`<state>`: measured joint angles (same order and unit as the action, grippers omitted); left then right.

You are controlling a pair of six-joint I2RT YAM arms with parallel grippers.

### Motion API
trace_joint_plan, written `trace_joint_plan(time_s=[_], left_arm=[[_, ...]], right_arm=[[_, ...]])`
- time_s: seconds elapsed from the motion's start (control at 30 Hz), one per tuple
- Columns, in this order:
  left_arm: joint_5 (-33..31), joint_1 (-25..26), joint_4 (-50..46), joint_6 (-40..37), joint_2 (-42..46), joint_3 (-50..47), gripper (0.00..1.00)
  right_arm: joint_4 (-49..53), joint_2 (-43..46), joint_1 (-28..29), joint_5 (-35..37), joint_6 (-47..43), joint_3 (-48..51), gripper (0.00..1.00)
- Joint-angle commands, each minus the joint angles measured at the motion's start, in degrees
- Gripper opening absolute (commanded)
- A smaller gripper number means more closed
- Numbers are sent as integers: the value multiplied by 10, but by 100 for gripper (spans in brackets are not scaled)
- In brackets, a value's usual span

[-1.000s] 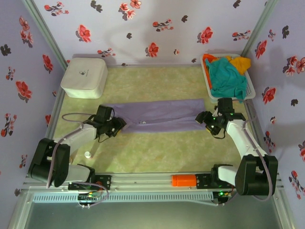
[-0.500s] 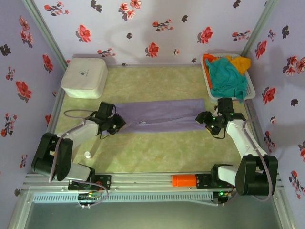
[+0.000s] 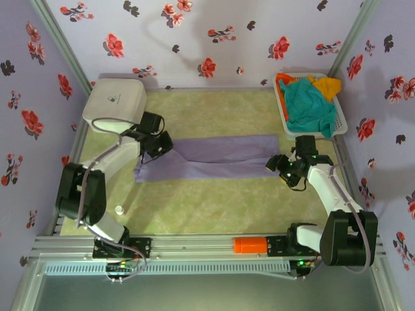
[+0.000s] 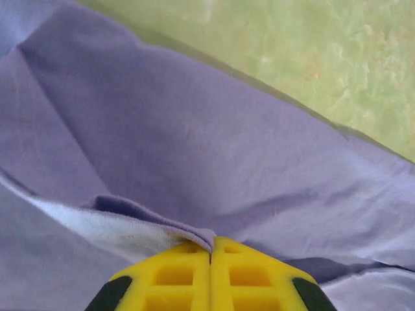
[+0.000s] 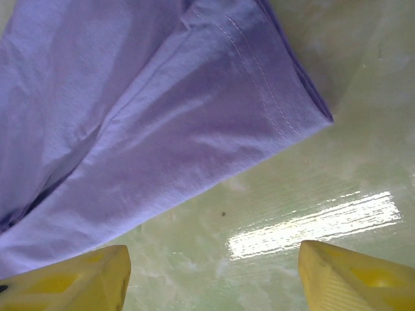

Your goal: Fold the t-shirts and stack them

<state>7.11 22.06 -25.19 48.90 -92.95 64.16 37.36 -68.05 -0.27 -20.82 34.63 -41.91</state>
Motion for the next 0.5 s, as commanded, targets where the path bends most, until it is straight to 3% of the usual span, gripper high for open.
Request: trace_joint_plan(time_s=[0.0, 0.2, 0.3, 0.47], left_arm=[[-27, 7, -63, -50, -43, 55, 4], [-41, 16, -89, -67, -105, 131, 5], [-42, 27, -108, -80, -137, 163, 12], [-62, 44, -142, -96, -170, 193, 42]], right_arm=[[-4, 8, 0, 4, -7, 10, 69], [2, 3, 0, 6, -18, 9, 69], [3, 2, 0, 7, -21, 8, 69], [4, -3, 0, 5, -22, 5, 69]])
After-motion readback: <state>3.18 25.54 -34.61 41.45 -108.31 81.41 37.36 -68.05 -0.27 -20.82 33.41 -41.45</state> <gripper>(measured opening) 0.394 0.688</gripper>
